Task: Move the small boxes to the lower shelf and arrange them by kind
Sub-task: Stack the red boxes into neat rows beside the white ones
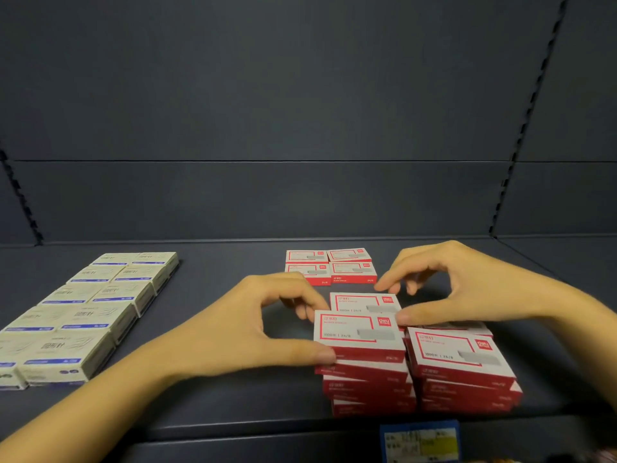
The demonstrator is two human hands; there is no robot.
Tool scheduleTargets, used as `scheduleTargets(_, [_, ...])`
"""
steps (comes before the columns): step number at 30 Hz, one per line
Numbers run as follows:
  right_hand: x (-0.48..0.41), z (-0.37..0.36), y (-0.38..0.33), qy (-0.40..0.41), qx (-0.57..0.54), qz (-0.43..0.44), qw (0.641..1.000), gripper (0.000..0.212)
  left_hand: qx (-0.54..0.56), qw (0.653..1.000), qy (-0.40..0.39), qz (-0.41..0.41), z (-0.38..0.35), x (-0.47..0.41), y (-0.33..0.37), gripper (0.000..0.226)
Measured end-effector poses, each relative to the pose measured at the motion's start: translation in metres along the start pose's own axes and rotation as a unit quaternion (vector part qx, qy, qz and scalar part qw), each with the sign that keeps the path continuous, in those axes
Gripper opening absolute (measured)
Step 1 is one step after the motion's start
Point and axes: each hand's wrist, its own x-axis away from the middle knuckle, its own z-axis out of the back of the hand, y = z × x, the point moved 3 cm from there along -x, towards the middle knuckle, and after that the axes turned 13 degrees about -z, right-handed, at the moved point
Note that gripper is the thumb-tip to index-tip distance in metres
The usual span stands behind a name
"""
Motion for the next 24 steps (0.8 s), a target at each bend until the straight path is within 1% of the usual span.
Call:
scheduleTargets(3, [0.0,-0.002,-0.004,-0.01,0.022,-0.015,1.0,0.043,0.003,1.0,0.003,-0.002,0.0,0.001,-0.002,0.023])
scheduleTargets(6, [-0.002,-0.002,-0.004,-0.008,0.019,-0.021,1.0,0.038,-0.003,1.0,0.011,-0.011,0.009,0.0,-0.001,0.019])
scheduleTargets(10, [-0.006,-0.003,-0.001,0.003,0.026,-0.023,0.999,0.026,-0.04,0.995,0.088,0.004,0.032,-0.009,-0.013,0.028])
scheduleTargets(13, [-0.01,0.0,0.005,0.022,0.009,-0.015,1.0,0.023,-0.072,0.987,0.128,0.059,0.045,-0.019,-0.039,0.031])
scheduleTargets(17, [-0.024,0.013,0.025,0.088,-0.036,-0.02,0.995,0.02,-0.108,0.977,0.139,0.122,0.051,-0.037,-0.082,0.027])
scheduleTargets(20, [-0.044,0.021,0.042,0.142,-0.06,-0.031,0.987,0.016,-0.109,0.973,0.125,0.158,0.049,-0.048,-0.11,0.026])
scheduleTargets(24, [-0.076,0.018,0.059,0.149,-0.05,-0.053,0.986,0.016,-0.104,0.973,0.101,0.178,0.041,-0.051,-0.138,0.025])
